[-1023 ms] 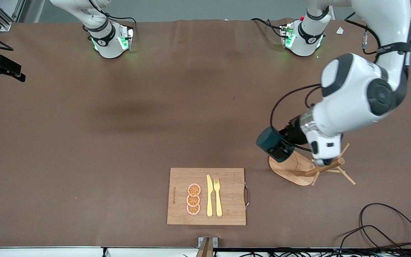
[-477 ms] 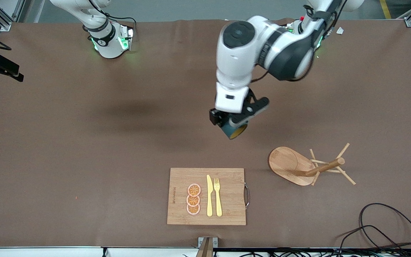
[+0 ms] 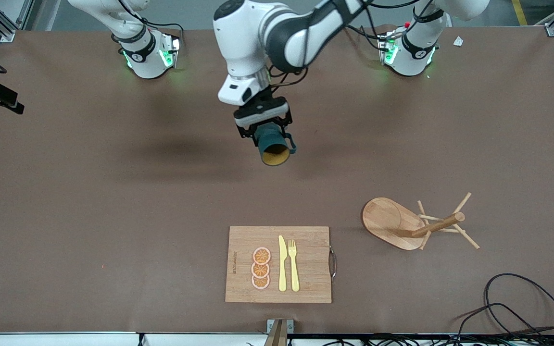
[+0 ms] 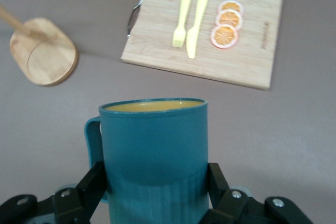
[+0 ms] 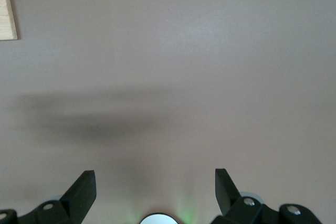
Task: Transfer cup from left to right arm and place
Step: 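Carry the mug to mid-table and lower it with the left gripper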
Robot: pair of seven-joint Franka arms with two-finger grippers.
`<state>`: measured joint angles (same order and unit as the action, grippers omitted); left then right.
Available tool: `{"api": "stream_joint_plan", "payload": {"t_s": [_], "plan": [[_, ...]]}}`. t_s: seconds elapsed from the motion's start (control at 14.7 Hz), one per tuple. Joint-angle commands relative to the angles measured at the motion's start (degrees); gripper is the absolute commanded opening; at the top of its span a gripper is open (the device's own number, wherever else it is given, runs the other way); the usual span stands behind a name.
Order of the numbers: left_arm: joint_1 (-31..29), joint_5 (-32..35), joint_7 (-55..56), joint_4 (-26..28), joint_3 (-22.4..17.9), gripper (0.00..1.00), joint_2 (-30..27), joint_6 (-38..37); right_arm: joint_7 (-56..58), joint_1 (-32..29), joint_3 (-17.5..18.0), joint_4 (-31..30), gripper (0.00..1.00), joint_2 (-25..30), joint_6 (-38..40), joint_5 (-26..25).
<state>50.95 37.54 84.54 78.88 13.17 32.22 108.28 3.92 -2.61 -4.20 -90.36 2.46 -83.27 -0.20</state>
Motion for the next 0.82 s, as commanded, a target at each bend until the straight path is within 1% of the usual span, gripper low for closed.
{"api": "stream_joint_plan", "payload": {"t_s": [0.0,0.07,0.2,0.27,0.41,0.48,0.61,0.75], "plan": [[4.32,8.58,3.32,-0.21,-0.61,0.58,2.58,0.71,0.04,-2.13,0.86,0.62,1.00,-2.54,-1.80,0.90],[5.37,11.83,5.43,-0.21,-0.61,0.58,3.28,0.88,0.04,-2.39,0.86,0.62,1.00,-3.94,-2.77,0.82],[8.27,18.07,10.26,-0.21,-0.61,0.57,4.86,2.54,0.65,-3.09,0.86,0.80,1.00,-9.29,-5.40,0.38],[8.89,21.75,12.38,-0.13,-0.52,0.57,5.65,3.16,1.87,-4.23,0.86,1.32,1.00,-10.45,-6.89,0.20],[11.09,29.13,18.16,-0.13,-0.52,0.56,7.41,3.34,2.85,-4.85,0.86,0.71,1.00,-11.24,-9.45,0.11],[11.36,32.30,21.16,-0.04,-0.43,0.56,7.94,3.43,2.85,-4.94,0.86,0.62,1.00,-12.64,-9.80,0.11],[13.11,37.75,25.74,1.97,-0.52,0.56,9.08,3.43,2.68,-5.47,0.86,0.19,1.00,-14.05,-11.90,0.20],[13.56,43.73,32.40,3.12,-0.52,0.56,10.84,3.34,2.68,-5.47,0.86,-0.34,1.00,-15.20,-13.49,0.20]]}}
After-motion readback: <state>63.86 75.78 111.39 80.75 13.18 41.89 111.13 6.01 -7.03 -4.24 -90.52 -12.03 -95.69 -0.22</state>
